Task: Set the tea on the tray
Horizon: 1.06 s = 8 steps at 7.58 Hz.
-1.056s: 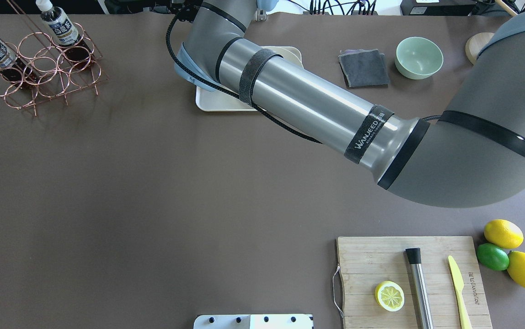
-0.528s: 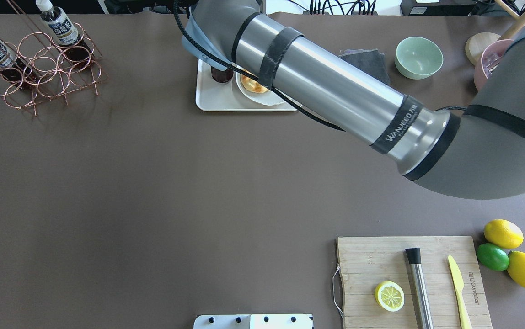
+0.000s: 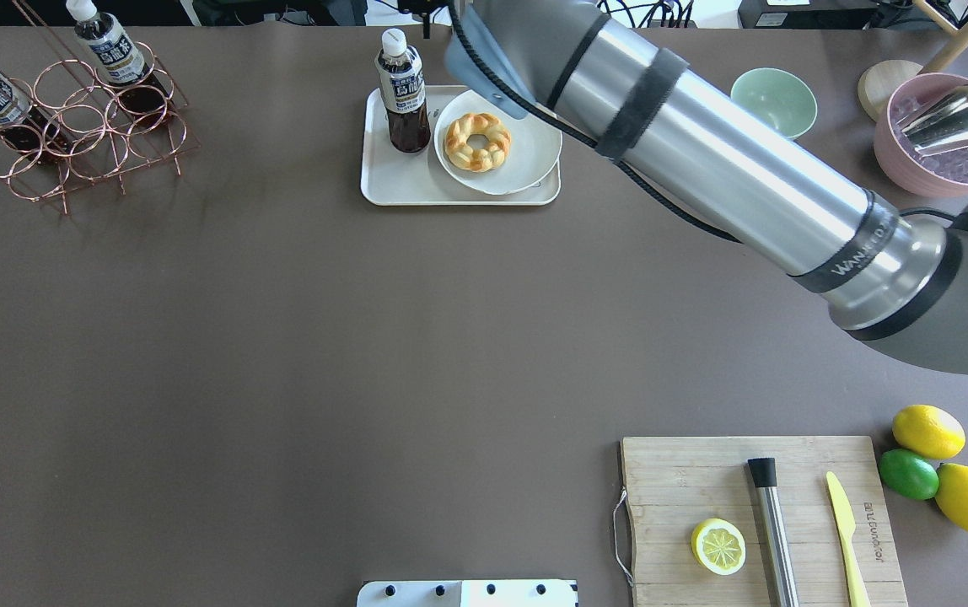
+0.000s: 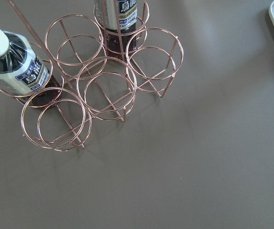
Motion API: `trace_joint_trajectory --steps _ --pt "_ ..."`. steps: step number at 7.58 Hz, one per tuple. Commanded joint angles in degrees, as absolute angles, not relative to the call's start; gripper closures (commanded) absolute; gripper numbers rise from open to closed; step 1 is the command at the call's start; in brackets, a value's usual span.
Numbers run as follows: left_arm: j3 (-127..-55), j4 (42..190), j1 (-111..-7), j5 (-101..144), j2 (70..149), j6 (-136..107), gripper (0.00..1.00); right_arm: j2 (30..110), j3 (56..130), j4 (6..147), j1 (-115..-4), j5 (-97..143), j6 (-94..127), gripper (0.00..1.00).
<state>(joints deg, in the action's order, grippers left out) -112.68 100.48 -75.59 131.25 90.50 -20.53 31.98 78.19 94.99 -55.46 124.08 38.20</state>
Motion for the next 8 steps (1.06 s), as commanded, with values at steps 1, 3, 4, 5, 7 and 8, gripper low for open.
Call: trace_joint_trajectory --steps 1,3,4,5,7,8 --pt "-112.50 92.76 -83.38 131.40 89.47 -5.69 0.03 50.38 88.92 96.68 -66.49 130.50 17.57 0.00" --pt "-112.15 86.25 -89.26 131.31 89.39 7.14 0.03 61.22 94.98 102.26 -76.77 133.14 0.01 0.00" --pt "-113.02 83.09 -90.95 131.22 89.30 11.03 0.03 69.87 98.75 104.13 -80.56 132.46 -11.57 0.00" --pt "-113.03 81.93 -93.32 131.31 88.17 14.03 0.03 75.62 99.48 104.32 -85.47 132.45 -19.78 0.00" --pt "-113.11 82.18 -94.75 131.48 84.13 15.82 0.03 84.96 98.89 103.71 -91.29 130.27 -33.94 0.00" --pt "-115.46 82.35 -94.75 131.31 81.33 15.30 0.03 88.21 99.66 103.54 -94.54 130.17 -35.14 0.00"
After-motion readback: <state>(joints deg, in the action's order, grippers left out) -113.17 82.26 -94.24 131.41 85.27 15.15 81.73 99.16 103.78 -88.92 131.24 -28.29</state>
